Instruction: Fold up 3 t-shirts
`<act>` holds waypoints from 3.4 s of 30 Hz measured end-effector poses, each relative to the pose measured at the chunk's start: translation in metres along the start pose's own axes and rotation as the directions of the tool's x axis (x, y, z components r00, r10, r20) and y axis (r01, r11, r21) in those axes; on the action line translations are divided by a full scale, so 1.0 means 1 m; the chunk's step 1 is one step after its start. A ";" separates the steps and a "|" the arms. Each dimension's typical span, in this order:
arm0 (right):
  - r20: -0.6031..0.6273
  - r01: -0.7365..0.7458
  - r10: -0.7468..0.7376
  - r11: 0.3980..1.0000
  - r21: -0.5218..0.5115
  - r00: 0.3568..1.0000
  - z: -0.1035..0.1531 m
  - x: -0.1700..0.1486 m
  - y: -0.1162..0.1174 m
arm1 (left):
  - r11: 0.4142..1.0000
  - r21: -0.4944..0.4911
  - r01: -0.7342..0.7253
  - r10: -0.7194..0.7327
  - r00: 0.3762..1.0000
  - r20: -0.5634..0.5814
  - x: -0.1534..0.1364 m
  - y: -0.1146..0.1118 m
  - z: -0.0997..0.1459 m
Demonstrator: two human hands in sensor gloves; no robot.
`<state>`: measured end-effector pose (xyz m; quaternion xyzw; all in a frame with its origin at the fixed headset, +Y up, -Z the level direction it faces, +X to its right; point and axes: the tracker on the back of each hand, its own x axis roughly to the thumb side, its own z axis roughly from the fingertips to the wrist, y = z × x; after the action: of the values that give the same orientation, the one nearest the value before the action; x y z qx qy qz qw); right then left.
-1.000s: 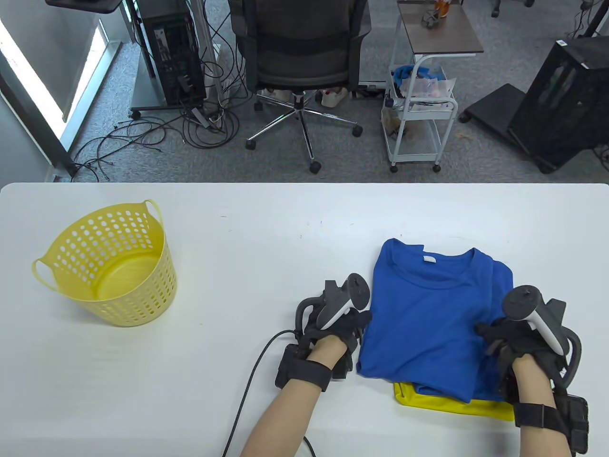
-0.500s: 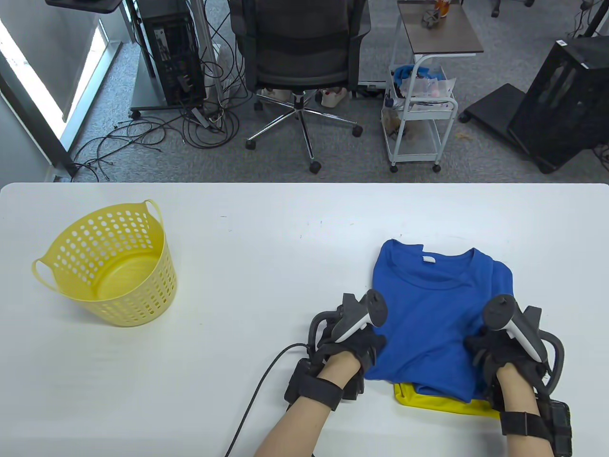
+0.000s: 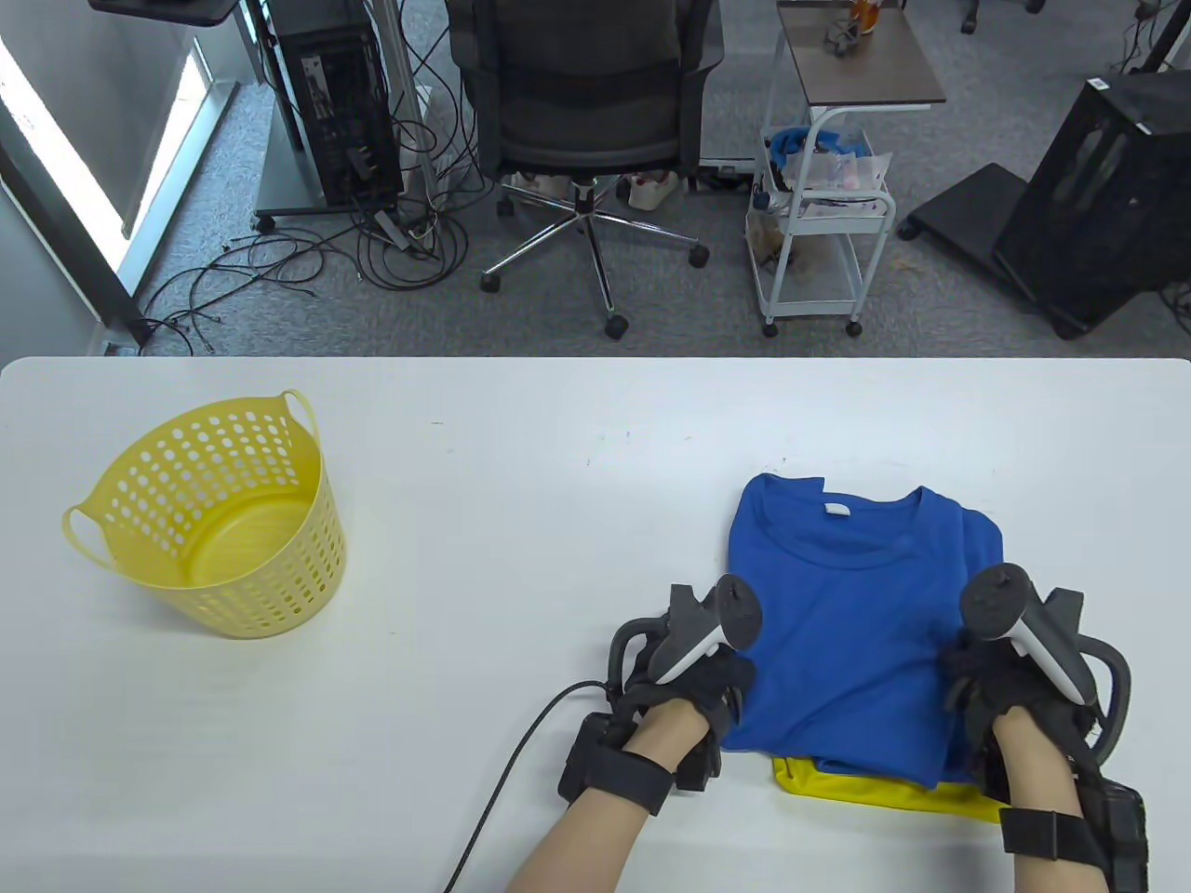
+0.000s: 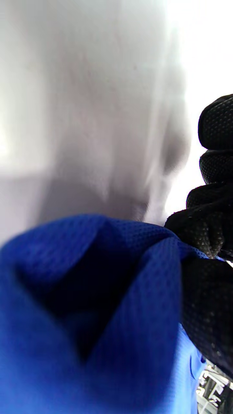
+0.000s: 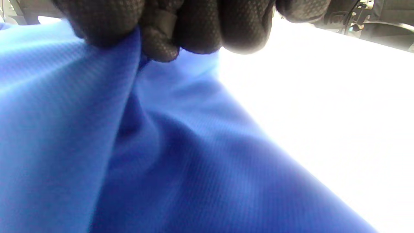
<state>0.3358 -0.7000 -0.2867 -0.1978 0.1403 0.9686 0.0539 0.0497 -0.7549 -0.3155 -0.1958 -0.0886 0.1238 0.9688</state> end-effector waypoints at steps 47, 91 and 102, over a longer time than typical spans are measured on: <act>-0.154 -0.053 0.060 0.997 0.049 0.986 -0.040 -0.046 0.024 | 0.994 -0.081 -0.074 0.079 0.995 0.065 0.036 -0.022 0.020; 0.435 0.010 0.058 0.988 -0.153 0.898 0.055 0.099 0.039 | 0.937 0.336 0.092 -0.049 0.990 -0.135 -0.244 0.095 0.101; 0.462 -0.048 0.143 0.977 -0.210 0.875 0.059 0.114 0.058 | 0.965 0.230 0.129 -0.092 0.982 -0.164 -0.283 0.058 0.110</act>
<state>0.2004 -0.7324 -0.2653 0.0482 0.0386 0.9979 0.0193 -0.2562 -0.7414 -0.2738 -0.0809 -0.0100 0.0639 0.9946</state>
